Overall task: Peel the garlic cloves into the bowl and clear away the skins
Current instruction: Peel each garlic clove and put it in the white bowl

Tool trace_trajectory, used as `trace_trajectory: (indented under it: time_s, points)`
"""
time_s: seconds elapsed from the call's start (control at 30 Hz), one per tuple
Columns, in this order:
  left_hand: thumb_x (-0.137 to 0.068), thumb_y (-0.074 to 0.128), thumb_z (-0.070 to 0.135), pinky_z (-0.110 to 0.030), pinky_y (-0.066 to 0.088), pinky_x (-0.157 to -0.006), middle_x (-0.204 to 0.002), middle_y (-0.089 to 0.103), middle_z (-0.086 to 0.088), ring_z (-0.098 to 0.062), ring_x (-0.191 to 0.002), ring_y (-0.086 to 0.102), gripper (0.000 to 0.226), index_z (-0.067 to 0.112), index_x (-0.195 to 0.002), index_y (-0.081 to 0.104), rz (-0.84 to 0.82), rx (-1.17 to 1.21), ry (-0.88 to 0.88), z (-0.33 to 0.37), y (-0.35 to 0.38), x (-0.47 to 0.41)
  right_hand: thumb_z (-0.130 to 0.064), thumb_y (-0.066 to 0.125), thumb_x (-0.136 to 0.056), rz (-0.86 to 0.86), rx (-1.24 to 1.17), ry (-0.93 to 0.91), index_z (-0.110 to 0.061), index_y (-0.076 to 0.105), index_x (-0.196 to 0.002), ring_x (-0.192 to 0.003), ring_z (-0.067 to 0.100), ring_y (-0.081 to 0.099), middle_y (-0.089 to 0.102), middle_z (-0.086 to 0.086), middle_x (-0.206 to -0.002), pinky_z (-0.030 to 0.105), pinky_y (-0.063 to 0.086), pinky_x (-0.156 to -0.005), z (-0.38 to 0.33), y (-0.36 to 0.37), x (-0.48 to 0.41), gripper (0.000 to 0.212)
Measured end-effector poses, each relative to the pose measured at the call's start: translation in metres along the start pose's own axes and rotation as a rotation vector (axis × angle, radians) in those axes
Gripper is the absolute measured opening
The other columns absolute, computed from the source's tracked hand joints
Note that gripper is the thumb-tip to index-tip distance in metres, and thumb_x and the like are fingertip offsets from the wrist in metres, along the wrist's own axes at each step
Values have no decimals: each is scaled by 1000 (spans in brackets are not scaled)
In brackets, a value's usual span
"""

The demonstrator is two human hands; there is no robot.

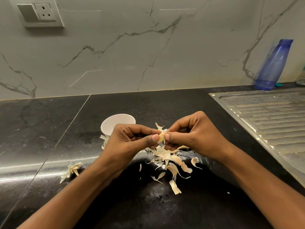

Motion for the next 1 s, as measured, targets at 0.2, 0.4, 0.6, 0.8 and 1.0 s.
trace_trajectory:
  time_s: [0.2, 0.4, 0.6, 0.8, 1.0]
  points:
    - [-78, 78, 16, -40, 66, -83, -96, 79, -21, -35, -84, 75, 31, 1, -105, 80, 16, 4, -13, 1, 1, 0, -8, 81, -88, 99, -5, -49, 2, 80, -95, -71, 31, 79, 80, 15, -81, 34, 66, -67, 1, 5, 0, 12]
    - [-84, 72, 17, -35, 63, -89, -106, 79, -16, -25, -91, 74, 32, 7, -114, 78, 11, 82, -86, 1, 0, -1, -19, 79, -84, 61, -83, 9, 0, 80, -103, -82, 32, 80, 81, 15, -91, 32, 66, -73, -1, 4, -3, 26]
    - [-84, 72, 20, -32, 63, -88, -106, 79, -16, -24, -92, 75, 33, 8, -114, 78, 12, 72, -100, 0, 0, -2, -20, 84, -79, 49, -46, 8, -5, 81, -101, -83, 29, 81, 82, 10, -93, 30, 66, -74, -1, 5, -2, 26]
    - [-82, 75, 20, -43, 63, -94, -105, 79, -19, -33, -94, 75, 32, 7, -111, 81, 33, 97, -85, -4, 2, 0, -17, 83, -79, 84, -58, -21, -1, 81, -98, -81, 31, 80, 82, 13, -91, 33, 67, -73, 2, 8, -1, 24]
    - [-83, 74, 16, -40, 64, -90, -103, 80, -18, -28, -89, 75, 31, 3, -111, 79, 69, 81, -52, -6, 3, 1, -9, 85, -80, 173, -69, -51, 3, 80, -95, -78, 32, 81, 81, 15, -85, 35, 67, -70, 3, 13, 0, 20]
Point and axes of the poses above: each hand's wrist, its own x-axis away from the middle knuckle, its own y-axis out of the palm, z = x × y, the point moved 2 cm from there along -x, towards the middle knuckle
